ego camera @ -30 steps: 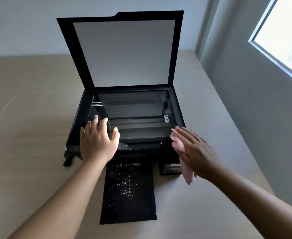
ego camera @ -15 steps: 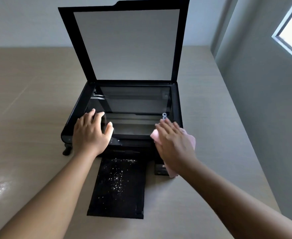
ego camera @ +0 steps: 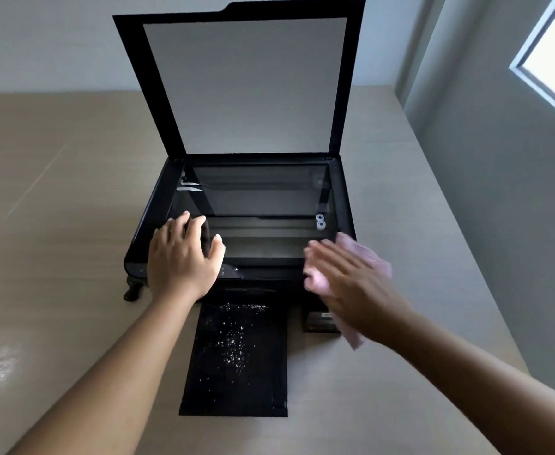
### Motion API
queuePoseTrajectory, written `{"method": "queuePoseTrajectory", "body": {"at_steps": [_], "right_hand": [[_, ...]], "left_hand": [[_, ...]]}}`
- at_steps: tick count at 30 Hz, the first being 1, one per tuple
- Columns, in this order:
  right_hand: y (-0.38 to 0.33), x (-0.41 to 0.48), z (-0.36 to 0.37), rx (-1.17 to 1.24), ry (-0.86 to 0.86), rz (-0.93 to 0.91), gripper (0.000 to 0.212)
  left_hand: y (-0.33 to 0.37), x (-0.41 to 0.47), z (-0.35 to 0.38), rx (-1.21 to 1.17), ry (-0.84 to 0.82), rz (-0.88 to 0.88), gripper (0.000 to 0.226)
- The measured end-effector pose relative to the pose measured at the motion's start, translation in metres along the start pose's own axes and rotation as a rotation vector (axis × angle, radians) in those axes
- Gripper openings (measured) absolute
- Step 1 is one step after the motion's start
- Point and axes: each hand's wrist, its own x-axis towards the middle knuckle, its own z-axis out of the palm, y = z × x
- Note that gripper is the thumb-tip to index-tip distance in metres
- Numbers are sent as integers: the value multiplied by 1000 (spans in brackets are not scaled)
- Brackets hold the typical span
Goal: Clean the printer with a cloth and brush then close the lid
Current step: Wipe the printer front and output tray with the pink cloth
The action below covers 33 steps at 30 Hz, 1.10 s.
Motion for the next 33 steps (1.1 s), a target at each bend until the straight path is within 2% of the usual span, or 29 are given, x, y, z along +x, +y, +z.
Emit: {"method": "queuePoseTrajectory", "body": {"at_steps": [2,3,6,8,10,12,13,18,19,22,24,26,29,31,33], "right_hand": [[-6,4,-1,-38,56,223,51],[-21,11,3,-43,52,255,52],[-56,24,10,48,-60,94,53],[-49,15,4,79,-81,96,53],[-41,2,4,30,52,267,51],[-53,12,11,-22,93,427,53],[-64,24,17,-10,72,425,56],[-93,50,29,95,-36,147,58],[-87,41,29,62,-21,179,59],[-79,20,25,-93,86,462,61],[-93,33,30,-119,95,548,61],[-115,57,42,-67,114,506,60],[-141,78,53,30,84,321,55],[-136,70,49,33,41,191,53],[-114,48,41,-47,34,196,54]], "left_hand": [[1,2,0,0,12,11,56],[1,2,-1,-2,9,14,56],[0,0,0,0,-2,12,56],[-1,1,1,-2,-11,17,57],[-2,1,2,-6,-10,15,55],[-2,1,1,-26,-11,14,53],[-1,2,1,-43,-18,12,53],[-16,8,-13,-217,-17,38,54],[-26,12,-18,-206,-7,53,52],[-64,28,-21,-53,-37,110,56],[-75,31,-16,-106,-106,68,59],[-74,30,-11,-191,-147,-13,55],[-72,30,-12,-202,-138,-26,51],[-75,30,-13,-201,-160,-22,52],[-75,30,-13,-195,-165,-26,52]]}}
